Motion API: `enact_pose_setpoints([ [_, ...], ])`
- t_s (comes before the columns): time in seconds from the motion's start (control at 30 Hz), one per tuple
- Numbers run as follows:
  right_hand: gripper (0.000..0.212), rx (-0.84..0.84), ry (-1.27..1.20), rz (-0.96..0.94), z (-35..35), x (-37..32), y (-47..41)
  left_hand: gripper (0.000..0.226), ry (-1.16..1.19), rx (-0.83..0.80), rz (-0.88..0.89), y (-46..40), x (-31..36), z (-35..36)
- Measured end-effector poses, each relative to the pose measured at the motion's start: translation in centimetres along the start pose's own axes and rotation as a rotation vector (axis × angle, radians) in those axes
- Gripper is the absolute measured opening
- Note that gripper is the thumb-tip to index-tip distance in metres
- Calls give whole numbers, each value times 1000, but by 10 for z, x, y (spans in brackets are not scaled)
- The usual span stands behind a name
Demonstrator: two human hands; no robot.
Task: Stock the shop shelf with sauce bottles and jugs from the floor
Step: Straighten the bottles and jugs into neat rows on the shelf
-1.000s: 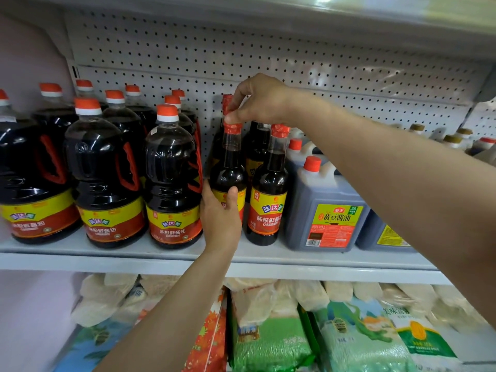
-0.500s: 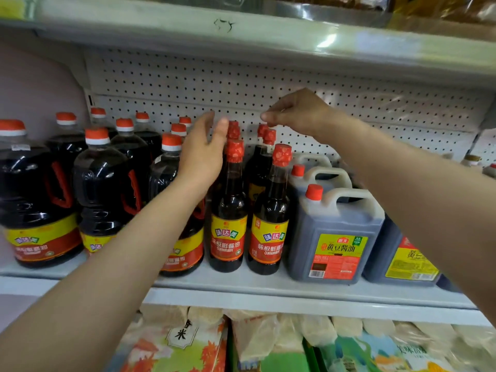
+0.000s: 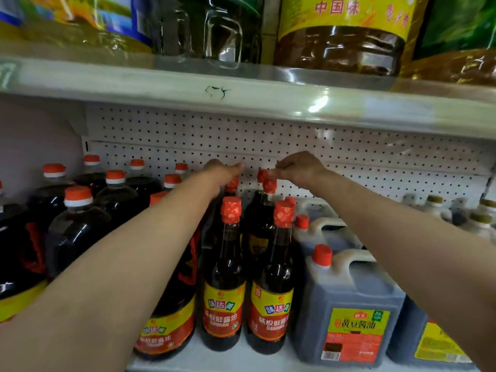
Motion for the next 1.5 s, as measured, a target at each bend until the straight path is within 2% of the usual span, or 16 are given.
enact_pose_setpoints([
  [0.13,62,-42,45,41,12,15,-19,75,23,-52,-37,-18,-8,11],
  [0.27,54,-74,12,63,20,25,-27,73,18,-67,-49,-29,-16,18],
  [0.37,44,-62,30,44,22,28,-27,70,-83,-18,-30,-34,-18,14],
  [0.57,57,-43,48,62,28,29,-29,64,-218,76,14,-33,-16,10],
  [0.7,45,1,14,59,28,27,-23,75,-130,89,-10,-34,-20,7],
  [0.9,31,6,-24,79,26,22,-13,73,-66,90,-21,-31,-23,5],
  [1.03,11,-6,-33,80,24,21,-5,74,-86,87,1,-27,-21,6],
  [1.2,11,-13,-24,59,23,18,0,71,-110,71,4,-25,-19,5],
  [1.33,28,-26,14,68,22,14,6,64,-151,68,-1,-22,-17,2],
  [1.5,31,-35,7,91,19,12,8,62,-163,70,-14,-18,-15,-2],
])
Point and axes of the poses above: each hand's wrist, its own y-axis away from the middle knuckle, its own z-axis out of the palm, x = y × z, the point moved 3 cm from there along -y, towards the middle knuckle, and after that the axes turned 4 degrees about -y, right-handed, at the moved point
